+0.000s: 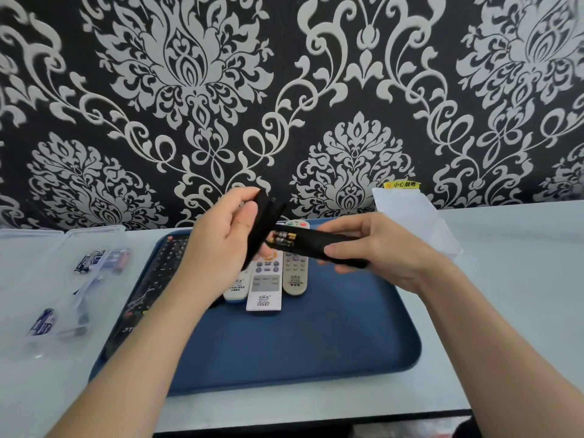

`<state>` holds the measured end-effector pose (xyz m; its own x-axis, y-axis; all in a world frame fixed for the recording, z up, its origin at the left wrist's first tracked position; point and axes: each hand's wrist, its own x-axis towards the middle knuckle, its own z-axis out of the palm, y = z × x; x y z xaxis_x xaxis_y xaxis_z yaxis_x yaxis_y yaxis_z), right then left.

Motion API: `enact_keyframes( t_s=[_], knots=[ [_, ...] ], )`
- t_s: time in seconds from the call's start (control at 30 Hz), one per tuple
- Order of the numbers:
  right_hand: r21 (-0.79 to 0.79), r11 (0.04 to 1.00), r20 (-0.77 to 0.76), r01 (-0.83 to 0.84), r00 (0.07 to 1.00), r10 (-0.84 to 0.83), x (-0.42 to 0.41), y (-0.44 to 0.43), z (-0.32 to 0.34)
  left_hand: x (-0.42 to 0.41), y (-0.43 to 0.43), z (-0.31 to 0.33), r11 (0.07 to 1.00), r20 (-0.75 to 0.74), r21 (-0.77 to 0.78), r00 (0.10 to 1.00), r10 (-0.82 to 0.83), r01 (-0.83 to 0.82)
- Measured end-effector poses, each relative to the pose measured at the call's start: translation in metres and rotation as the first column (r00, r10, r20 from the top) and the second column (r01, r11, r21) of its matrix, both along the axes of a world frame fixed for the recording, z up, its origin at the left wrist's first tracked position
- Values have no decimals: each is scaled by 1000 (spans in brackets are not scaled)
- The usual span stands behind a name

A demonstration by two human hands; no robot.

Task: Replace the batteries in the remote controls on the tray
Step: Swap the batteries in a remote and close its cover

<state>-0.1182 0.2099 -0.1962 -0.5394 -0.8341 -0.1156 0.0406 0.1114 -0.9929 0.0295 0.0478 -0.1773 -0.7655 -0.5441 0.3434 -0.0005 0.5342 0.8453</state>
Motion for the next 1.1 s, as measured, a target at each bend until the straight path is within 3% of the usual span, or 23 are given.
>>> enact_keyframes(
  t_s=[0.1, 0.27, 0.37, 0.63, 0.73, 0.87, 1.1],
  knots=[
    [-52, 995, 45, 87, 995, -85, -1, 0, 1, 3, -4, 2, 984, 77, -155, 992, 96, -83],
    [-138, 955, 193, 261, 953, -232, 4, -7, 3, 4, -4, -1, 922, 268, -386, 955, 128, -16],
    [-187, 936, 254, 299, 935, -248, 7, -8, 6, 1, -3, -8, 849, 286, -528, 948, 137, 36],
    [-250, 929, 251, 274, 945, -211, 10, -9, 10, -8, 1, -19, 837, 242, -542, 967, 72, 74],
    [-253, 932, 194, 258, 958, -213, 10, -8, 11, -6, 2, -17, 874, 312, -475, 948, 58, 103],
    [-211, 956, 30, 206, 978, -205, 17, -11, 9, -4, 6, -15, 815, 429, -559, 894, 128, 152],
    [-237, 940, 178, 247, 962, -208, 24, -19, 7, -7, 18, -11, 703, 378, -705, 887, 265, 91]
  ],
)
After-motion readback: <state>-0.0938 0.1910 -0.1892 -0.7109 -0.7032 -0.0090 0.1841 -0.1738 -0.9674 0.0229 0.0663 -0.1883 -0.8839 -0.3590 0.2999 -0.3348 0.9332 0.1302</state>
